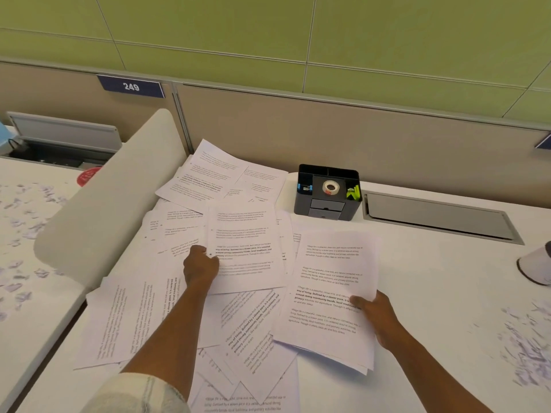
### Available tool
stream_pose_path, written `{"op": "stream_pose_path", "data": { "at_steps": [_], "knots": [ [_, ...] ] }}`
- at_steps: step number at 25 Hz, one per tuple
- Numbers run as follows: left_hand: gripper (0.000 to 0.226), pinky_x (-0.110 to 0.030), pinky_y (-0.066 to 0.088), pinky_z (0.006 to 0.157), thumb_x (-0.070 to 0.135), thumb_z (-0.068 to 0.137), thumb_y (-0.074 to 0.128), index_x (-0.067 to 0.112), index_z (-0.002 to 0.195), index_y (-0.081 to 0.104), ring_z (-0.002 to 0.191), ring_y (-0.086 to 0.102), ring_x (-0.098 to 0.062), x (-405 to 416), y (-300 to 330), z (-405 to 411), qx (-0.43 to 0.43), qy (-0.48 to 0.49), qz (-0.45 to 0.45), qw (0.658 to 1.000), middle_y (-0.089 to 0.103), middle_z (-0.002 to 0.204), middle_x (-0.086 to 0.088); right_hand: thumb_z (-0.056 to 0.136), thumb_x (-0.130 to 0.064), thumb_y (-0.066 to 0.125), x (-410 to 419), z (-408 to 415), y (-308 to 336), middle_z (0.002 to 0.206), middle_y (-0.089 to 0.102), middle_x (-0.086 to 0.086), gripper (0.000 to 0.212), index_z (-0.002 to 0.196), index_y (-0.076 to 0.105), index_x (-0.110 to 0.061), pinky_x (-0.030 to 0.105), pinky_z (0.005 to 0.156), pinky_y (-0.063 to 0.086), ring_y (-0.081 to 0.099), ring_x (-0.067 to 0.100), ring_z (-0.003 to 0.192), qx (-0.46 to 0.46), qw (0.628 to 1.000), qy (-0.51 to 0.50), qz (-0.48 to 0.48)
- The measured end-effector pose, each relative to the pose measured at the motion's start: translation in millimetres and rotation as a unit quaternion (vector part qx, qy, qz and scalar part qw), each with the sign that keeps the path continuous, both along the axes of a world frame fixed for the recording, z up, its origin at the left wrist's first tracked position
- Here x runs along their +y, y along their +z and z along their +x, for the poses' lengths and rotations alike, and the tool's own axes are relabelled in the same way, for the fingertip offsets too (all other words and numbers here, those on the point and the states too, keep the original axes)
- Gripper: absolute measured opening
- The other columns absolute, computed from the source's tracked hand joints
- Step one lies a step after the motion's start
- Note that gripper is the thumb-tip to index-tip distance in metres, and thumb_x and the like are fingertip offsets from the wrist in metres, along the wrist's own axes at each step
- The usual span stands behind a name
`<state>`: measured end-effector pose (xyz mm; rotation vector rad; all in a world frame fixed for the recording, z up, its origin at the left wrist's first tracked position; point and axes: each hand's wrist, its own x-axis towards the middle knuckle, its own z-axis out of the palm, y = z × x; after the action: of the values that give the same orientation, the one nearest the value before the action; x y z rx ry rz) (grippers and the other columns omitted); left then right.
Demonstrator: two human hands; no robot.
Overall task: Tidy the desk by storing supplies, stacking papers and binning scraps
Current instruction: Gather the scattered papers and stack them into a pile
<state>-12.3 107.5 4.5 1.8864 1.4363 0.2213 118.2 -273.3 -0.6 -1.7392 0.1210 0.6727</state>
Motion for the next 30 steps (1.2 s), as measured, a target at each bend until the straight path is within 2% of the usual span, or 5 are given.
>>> {"op": "stream_pose_path", "data": {
  "at_steps": [7,11,20,25,30],
  "knots": [
    [0.090,-0.045,0.041,0.103,0.062,0.075,0.074,0.002,0.134,0.042,0.126,0.047,-0.037,7,-1,27,0.216,-0.065,0.076,0.971,0.045,0.137,-0.020,0.087,0.000,0.067,13,12,-1,0.103,0.076,0.006,0.029,0.111,0.067,-0.016,0.047,0.084,0.058,0.074,0.030,0.091,0.013,1.000,0.001,0.005],
    [0.099,-0.044,0.040,0.103,0.061,0.067,0.082,0.003,0.135,0.039,0.125,0.050,-0.035,10,-4,37,0.254,-0.069,0.065,0.963,0.043,0.136,-0.018,0.086,-0.001,0.067,16,14,-1,0.100,0.077,0.003,0.029,0.109,0.067,-0.018,0.039,0.074,0.060,0.075,0.025,0.086,0.018,1.000,0.002,0.005],
    [0.073,-0.044,0.039,0.103,0.050,0.072,0.083,0.012,0.128,0.055,0.123,0.054,-0.034,24,-3,39,0.212,-0.078,0.026,0.974,0.060,0.129,-0.012,0.086,-0.002,0.068,13,14,-6,0.102,0.077,0.002,0.030,0.111,0.067,-0.018,0.048,0.085,0.058,0.075,0.027,0.090,0.018,1.000,0.002,0.001],
    [0.053,-0.047,0.037,0.104,0.045,0.083,0.075,0.014,0.124,0.061,0.118,0.060,-0.035,27,-1,42,0.116,-0.080,0.041,0.989,0.066,0.124,-0.010,0.086,-0.002,0.068,10,14,-4,0.102,0.077,0.002,0.031,0.113,0.066,-0.017,0.050,0.086,0.058,0.075,0.027,0.089,0.014,1.000,-0.001,0.003],
    [0.050,-0.047,0.053,0.097,0.034,0.084,0.078,0.007,0.124,0.065,0.111,0.065,-0.039,35,18,50,-0.011,-0.085,0.032,0.996,0.069,0.122,-0.016,0.087,-0.001,0.067,7,15,0,0.104,0.076,0.004,0.030,0.111,0.066,-0.018,0.052,0.087,0.057,0.074,0.028,0.091,0.006,1.000,-0.011,0.007]
  ]
}}
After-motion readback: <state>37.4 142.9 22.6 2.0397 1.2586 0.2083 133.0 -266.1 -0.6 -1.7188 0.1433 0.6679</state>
